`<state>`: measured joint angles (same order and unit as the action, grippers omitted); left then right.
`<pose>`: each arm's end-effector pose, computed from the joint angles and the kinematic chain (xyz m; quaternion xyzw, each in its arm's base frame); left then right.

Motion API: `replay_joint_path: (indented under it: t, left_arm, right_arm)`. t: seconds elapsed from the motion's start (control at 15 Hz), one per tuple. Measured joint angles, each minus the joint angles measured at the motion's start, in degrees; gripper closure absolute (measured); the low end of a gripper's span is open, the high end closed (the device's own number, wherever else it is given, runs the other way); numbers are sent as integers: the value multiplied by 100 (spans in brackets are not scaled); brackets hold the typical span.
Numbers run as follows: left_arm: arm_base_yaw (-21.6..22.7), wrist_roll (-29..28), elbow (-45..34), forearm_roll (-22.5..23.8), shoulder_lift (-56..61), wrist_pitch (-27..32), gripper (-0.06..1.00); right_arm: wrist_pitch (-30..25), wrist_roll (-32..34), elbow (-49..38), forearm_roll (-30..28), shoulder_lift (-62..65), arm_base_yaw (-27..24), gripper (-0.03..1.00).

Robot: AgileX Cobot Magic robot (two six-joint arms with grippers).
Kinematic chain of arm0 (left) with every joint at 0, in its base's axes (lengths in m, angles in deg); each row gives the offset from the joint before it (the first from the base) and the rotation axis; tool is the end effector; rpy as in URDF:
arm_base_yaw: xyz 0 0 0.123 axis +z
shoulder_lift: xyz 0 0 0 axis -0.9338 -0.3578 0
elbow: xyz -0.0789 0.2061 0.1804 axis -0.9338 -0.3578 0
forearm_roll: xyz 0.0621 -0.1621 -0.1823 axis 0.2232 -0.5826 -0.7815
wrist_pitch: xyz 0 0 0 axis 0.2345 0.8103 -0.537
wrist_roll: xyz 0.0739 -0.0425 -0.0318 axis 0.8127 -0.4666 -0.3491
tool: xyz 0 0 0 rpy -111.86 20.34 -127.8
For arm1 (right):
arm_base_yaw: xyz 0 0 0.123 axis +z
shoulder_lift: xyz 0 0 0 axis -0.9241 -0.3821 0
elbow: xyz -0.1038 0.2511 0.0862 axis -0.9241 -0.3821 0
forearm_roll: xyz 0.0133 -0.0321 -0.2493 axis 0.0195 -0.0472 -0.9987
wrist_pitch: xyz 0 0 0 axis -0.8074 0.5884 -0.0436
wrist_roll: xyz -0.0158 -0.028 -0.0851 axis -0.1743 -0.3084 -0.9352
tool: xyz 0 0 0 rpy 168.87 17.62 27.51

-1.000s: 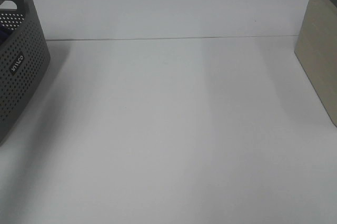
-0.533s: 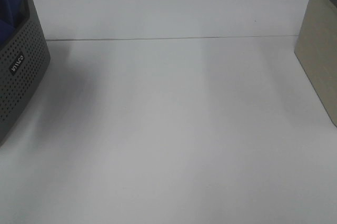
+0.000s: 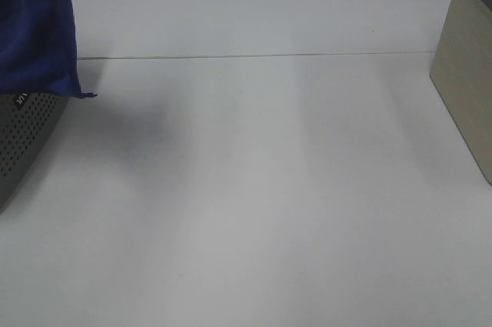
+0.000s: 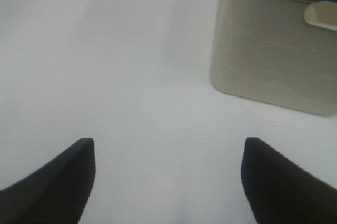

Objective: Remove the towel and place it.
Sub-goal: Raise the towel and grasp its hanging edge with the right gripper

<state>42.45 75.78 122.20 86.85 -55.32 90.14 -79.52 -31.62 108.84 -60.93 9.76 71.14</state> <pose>0.3127 -0.1223 0.4552 0.5270 0.6648 0.2941 0.4403 -0.0004 -0.0032 0.2677 -0.0822 0.8572 -0.0373 0.5071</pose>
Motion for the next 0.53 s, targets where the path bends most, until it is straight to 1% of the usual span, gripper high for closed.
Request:
replay_joint_path:
  t: [0.07, 0.2, 0.27, 0.33, 0.4, 0.53]
  left_arm:
    - [-206, -34, 0, 11, -166, 0, 94]
    - [-510, -160, 0, 63, -344, -149, 94]
    - [-636, -258, 11, 115, -430, -246, 94]
    - [-699, -292, 52, 132, -487, -246, 94]
    - [-819, -372, 201, 138, -636, -246, 94]
    - [-1020, -590, 647, 138, -968, -246, 94]
  right_arm:
    - [596, -332, 57, 590, -527, 0, 21]
    - [1272, -968, 63, 1599, -1404, 0, 21]
    - [1696, -1392, 63, 2114, -1839, 0, 21]
    - [1908, -1621, 63, 2355, -2028, 0, 21]
    - [2292, -2103, 63, 2945, -2481, 0, 21]
    - [2796, -3128, 63, 4091, -3277, 0, 21]
